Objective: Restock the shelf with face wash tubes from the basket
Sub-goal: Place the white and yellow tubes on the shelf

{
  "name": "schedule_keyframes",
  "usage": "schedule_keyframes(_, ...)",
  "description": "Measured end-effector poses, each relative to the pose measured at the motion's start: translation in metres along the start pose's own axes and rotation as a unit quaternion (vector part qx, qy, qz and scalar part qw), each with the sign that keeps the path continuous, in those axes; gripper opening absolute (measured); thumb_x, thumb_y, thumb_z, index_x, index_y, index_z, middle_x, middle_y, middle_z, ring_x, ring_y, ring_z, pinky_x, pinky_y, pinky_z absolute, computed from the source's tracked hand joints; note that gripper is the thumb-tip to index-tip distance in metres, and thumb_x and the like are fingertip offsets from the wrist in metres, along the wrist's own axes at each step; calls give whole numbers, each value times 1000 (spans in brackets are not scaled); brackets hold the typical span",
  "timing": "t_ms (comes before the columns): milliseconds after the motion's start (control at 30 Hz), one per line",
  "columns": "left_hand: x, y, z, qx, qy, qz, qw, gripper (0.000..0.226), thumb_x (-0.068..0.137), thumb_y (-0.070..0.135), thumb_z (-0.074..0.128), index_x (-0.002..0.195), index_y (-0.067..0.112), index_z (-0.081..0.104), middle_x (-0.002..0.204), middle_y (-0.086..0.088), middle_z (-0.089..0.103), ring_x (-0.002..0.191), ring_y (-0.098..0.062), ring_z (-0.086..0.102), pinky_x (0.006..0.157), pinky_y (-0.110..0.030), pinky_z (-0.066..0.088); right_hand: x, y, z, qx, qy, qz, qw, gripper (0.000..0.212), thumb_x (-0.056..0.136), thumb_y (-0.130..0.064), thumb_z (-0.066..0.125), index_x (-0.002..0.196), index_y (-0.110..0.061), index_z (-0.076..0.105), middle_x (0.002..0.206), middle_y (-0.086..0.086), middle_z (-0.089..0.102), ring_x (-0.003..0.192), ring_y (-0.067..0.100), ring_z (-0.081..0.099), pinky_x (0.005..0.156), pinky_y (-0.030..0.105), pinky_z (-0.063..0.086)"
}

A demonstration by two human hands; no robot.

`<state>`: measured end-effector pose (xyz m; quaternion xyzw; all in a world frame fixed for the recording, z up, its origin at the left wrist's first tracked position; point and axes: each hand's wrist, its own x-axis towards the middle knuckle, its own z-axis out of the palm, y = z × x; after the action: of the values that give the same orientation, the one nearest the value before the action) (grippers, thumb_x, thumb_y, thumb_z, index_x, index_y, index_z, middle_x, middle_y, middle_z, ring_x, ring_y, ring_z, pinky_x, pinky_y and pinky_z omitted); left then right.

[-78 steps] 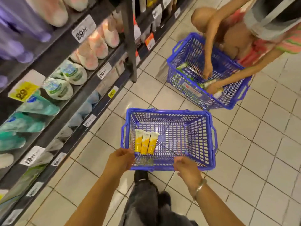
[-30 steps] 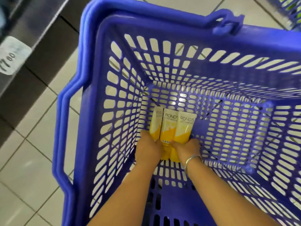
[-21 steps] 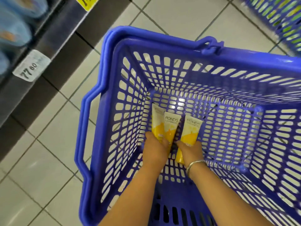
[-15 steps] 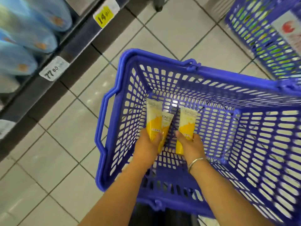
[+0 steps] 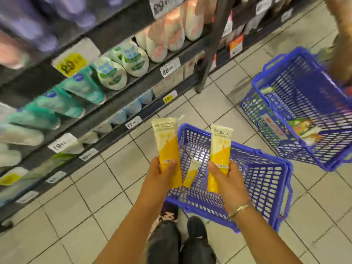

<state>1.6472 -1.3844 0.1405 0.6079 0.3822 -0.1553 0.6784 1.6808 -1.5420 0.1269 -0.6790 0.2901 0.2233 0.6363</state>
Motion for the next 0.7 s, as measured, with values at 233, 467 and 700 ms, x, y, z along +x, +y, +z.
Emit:
schedule_keyframes(233, -93, 97, -49, -102, 35, 97, 989, 14, 85, 30, 55, 98, 29, 58, 88, 5, 73, 76, -3, 69, 62, -21, 55, -84, -121, 32, -80, -115, -133, 981, 23, 82, -12, 65, 89, -22, 45, 75, -1, 56, 53, -4, 55, 49, 12, 46)
schedule_keyframes(467, -200, 153, -100, -273, 87, 142, 948, 10, 89, 24, 51, 97, 23, 56, 71, 4, 74, 62, -9, 69, 62, -33, 53, -187, -211, 81, -60, -222, -254, 939, 21, 83, -4, 62, 93, -15, 48, 79, 5, 58, 48, -9, 55, 43, 11, 46)
schedule_keyframes(700, -332, 187, -162, -301, 181, 267, 897, 38, 65, 29, 63, 100, 17, 56, 84, -6, 67, 71, -16, 65, 60, -32, 56, -308, -259, 135, -33, -366, -313, 875, 18, 84, -4, 60, 89, -18, 50, 76, -3, 60, 52, -8, 58, 46, 11, 48)
